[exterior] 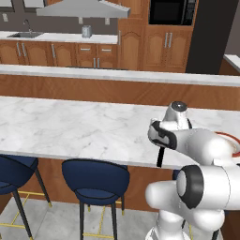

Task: Pick up the pan with the steak in it and place it on the dining table. Then place the steak on the plate.

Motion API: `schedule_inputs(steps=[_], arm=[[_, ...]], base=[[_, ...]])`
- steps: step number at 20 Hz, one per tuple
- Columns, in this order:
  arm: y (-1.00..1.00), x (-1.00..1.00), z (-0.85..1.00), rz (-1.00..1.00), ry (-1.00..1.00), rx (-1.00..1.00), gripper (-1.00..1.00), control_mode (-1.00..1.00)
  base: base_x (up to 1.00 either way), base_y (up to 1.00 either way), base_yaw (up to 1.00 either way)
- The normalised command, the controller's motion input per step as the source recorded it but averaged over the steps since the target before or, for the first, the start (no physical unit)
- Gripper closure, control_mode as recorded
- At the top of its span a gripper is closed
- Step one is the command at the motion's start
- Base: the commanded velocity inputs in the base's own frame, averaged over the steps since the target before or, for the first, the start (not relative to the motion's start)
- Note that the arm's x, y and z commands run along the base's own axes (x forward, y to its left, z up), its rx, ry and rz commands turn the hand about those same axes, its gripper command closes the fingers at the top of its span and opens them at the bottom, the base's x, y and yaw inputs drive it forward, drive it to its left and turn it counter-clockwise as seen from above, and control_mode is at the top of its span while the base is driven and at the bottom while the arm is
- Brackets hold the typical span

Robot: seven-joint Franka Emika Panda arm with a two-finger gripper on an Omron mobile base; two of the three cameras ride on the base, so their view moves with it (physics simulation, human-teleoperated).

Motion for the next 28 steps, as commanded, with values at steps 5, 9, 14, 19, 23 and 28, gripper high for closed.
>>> schedule_inputs(steps=[5, 9, 14, 19, 23, 28], arm=[[-0.02, -0.11, 0.50, 0.00, -0.09, 0.06, -1.00, -1.00], [0.00, -0.02, 0.09, 0.00, -0.05, 0.00, -1.00, -1.00], [-0.11, 0.29, -0.07, 0.01, 0.00, 0.00, -1.00, -1.00], [-0.10, 0.37, -0.25, 0.03, 0.02, -0.02, -1.00, -1.00], [-0.12, 0.21, -0.24, 0.08, 0.07, -0.01, -1.00, -1.00], [-0.30, 0.16, -0.21, 0.11, 0.06, 0.00, -1.00, -1.00]], base=[[0.00, 0.00, 0.00], [0.00, 0.00, 0.00], [0.00, 0.00, 0.00], [0.00, 0.00, 0.00], [0.00, 0.00, 0.00], [0.00, 0.00, 0.00]])
